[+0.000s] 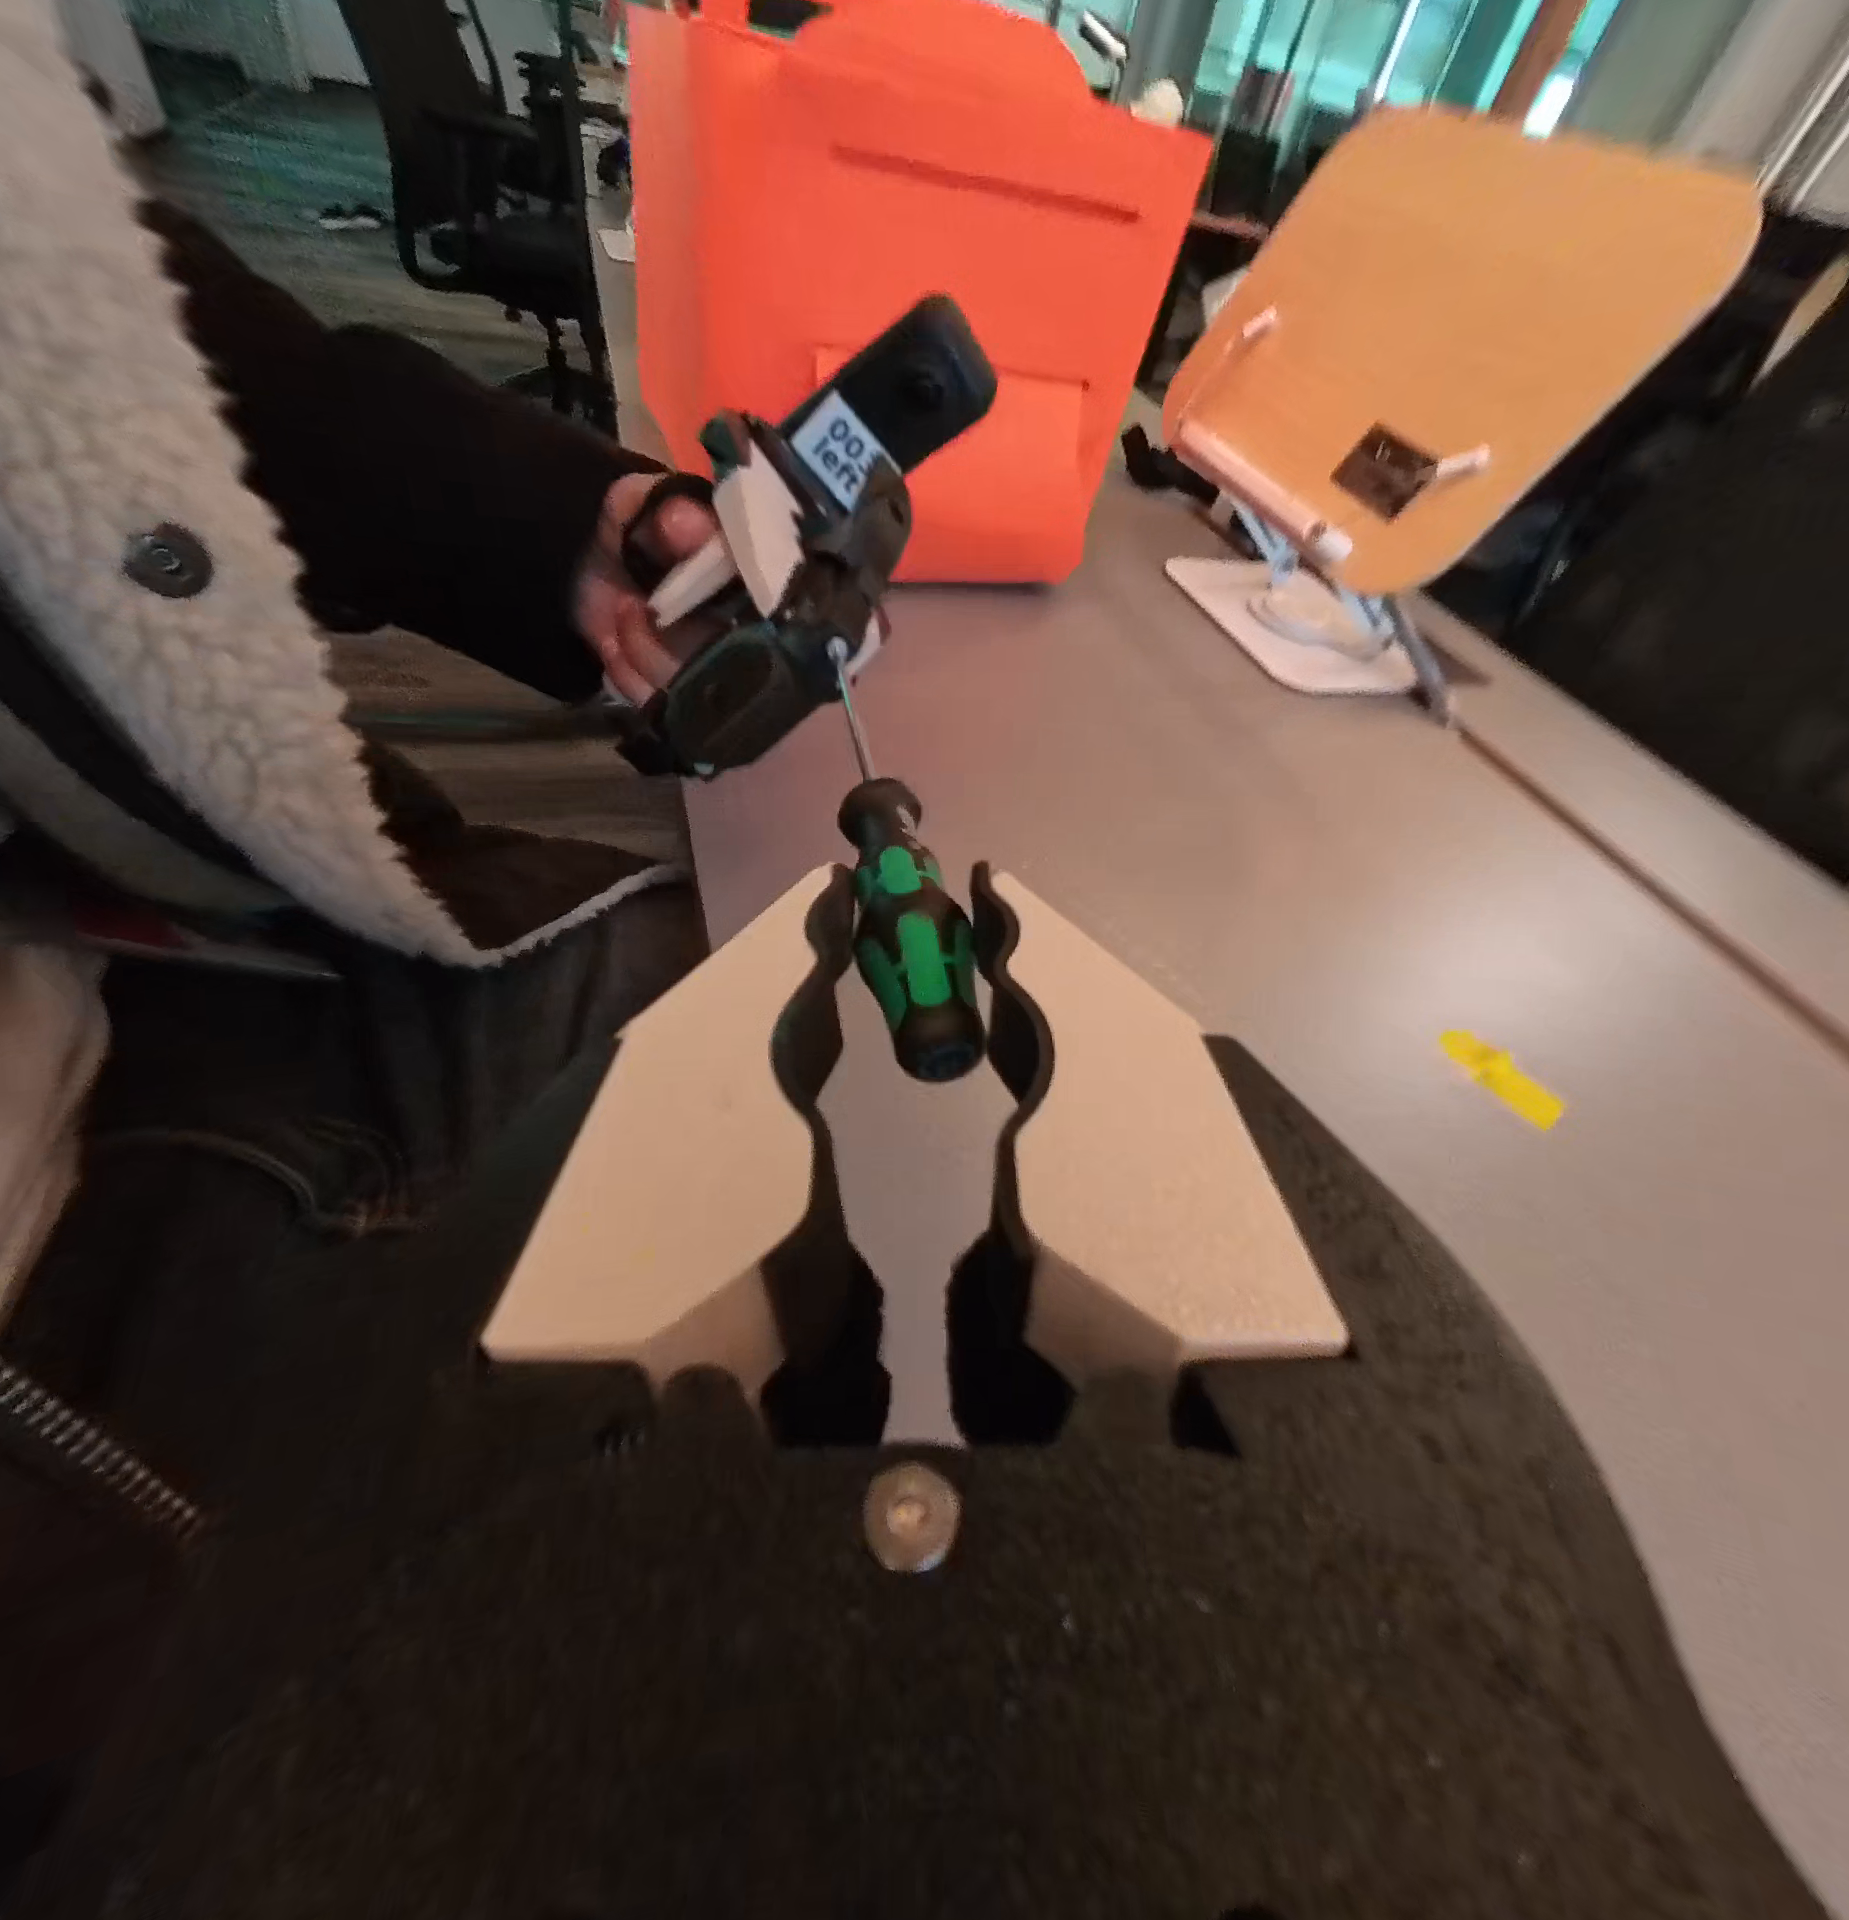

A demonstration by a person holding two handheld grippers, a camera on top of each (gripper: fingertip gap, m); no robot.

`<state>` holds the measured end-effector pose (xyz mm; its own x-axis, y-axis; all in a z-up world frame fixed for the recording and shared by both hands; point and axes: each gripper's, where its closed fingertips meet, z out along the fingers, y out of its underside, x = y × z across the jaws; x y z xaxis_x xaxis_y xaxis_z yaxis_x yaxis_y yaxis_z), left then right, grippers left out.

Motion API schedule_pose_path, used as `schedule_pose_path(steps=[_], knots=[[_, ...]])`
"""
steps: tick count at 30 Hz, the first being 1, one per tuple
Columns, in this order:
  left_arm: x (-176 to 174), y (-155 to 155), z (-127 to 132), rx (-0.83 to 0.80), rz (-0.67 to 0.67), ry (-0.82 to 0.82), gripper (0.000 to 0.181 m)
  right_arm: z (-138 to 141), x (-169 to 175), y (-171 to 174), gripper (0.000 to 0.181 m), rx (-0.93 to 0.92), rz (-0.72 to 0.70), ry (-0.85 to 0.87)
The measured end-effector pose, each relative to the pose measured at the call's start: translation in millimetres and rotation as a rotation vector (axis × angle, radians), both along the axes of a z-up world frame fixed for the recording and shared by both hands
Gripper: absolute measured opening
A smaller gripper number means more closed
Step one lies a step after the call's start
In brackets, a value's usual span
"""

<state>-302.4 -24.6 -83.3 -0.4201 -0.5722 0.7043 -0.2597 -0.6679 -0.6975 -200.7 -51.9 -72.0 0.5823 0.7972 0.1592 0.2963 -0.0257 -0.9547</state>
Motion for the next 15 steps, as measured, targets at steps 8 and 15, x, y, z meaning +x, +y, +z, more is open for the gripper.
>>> schedule_pose_path(steps=[8,15], knots=[[3.2,-3.0,-12.0,0.073,0.002,0.061,0.022,-37.9,-3.9,-0.7,0.014,-0.124,0.007,-0.164],[9.7,-4.8,-28.4,0.238,0.030,0.141,0.022,-70.7,0.0,-2.1,0.013,-0.418,0.038,-0.263]])
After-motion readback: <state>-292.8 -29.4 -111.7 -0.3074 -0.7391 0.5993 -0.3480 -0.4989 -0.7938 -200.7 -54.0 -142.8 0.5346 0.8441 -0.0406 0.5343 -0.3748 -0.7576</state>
